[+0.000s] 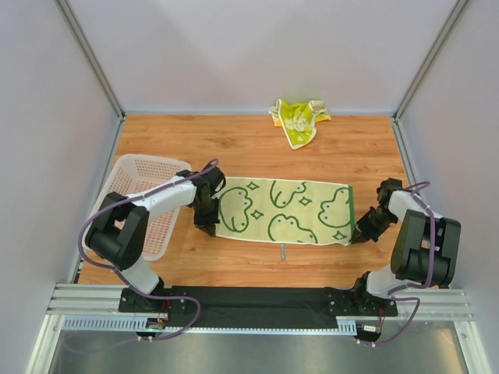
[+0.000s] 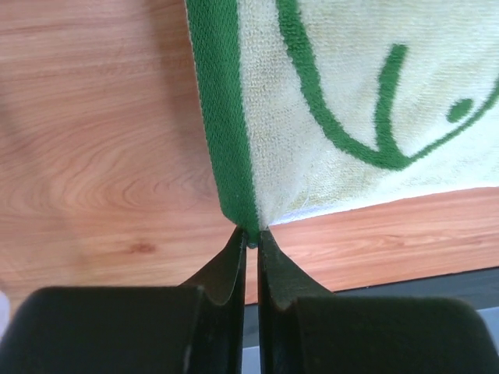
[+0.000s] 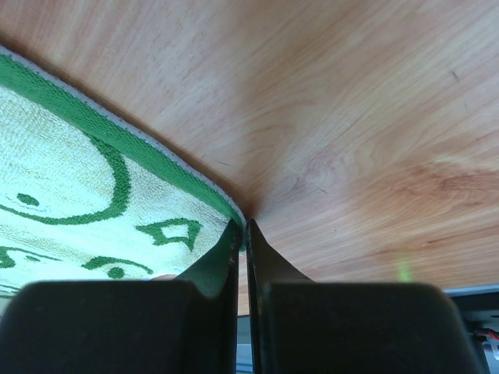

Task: Roll the towels
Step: Fold the towel

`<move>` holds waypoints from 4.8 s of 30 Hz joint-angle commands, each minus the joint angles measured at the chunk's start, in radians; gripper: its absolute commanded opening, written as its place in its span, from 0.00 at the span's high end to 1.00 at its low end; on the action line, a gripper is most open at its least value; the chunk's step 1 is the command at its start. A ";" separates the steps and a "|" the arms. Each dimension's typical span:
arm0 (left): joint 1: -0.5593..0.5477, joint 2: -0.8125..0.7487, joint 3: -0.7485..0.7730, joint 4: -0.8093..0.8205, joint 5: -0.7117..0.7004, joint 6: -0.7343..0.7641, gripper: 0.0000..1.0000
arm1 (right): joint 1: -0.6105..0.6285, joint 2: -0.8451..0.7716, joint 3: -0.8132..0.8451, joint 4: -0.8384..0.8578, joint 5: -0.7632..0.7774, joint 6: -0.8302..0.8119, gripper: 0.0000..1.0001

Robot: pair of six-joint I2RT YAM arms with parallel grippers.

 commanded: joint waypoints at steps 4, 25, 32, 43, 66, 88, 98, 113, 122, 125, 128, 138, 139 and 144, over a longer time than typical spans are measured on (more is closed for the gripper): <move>-0.002 -0.070 0.040 -0.060 -0.013 0.016 1.00 | 0.004 -0.033 0.090 -0.060 0.071 0.005 1.00; 0.019 0.067 0.402 -0.293 -0.116 0.031 1.00 | 0.007 0.059 0.369 -0.142 -0.044 -0.024 1.00; 0.047 0.156 0.563 -0.338 -0.125 0.051 1.00 | 0.036 0.173 0.527 -0.163 -0.040 -0.044 1.00; 0.090 0.298 0.726 -0.387 -0.127 0.065 1.00 | 0.059 0.330 0.712 -0.203 -0.018 -0.062 1.00; 0.145 0.536 0.944 -0.430 -0.127 0.092 1.00 | 0.099 0.576 0.978 -0.260 0.000 -0.070 1.00; 0.202 0.684 1.180 -0.451 -0.121 0.115 0.32 | 0.105 0.666 1.059 -0.248 0.088 0.004 0.99; 0.197 0.469 0.882 -0.364 -0.118 0.092 0.29 | 0.108 0.651 1.087 -0.217 0.006 -0.005 0.57; 0.159 0.366 0.562 -0.097 0.028 0.071 0.33 | 0.154 0.317 0.833 -0.016 -0.058 -0.114 0.63; 0.159 0.432 0.588 -0.128 -0.019 0.037 0.39 | 0.219 0.418 0.765 0.053 -0.125 -0.114 0.78; 0.159 0.447 0.580 -0.134 -0.038 0.039 0.61 | 0.219 0.468 0.762 0.055 -0.102 -0.119 0.82; 0.159 0.449 0.561 -0.143 -0.059 0.040 0.76 | 0.217 0.497 0.749 0.047 -0.052 -0.117 0.86; 0.170 0.400 0.491 -0.223 -0.157 0.006 0.91 | 0.202 0.474 0.601 -0.002 0.201 -0.044 1.00; 0.171 0.403 0.490 -0.226 -0.159 0.006 0.91 | 0.202 0.476 0.593 -0.010 0.220 -0.039 1.00; 0.173 0.412 0.476 -0.230 -0.151 0.009 0.92 | 0.199 0.485 0.574 -0.034 0.280 -0.024 1.00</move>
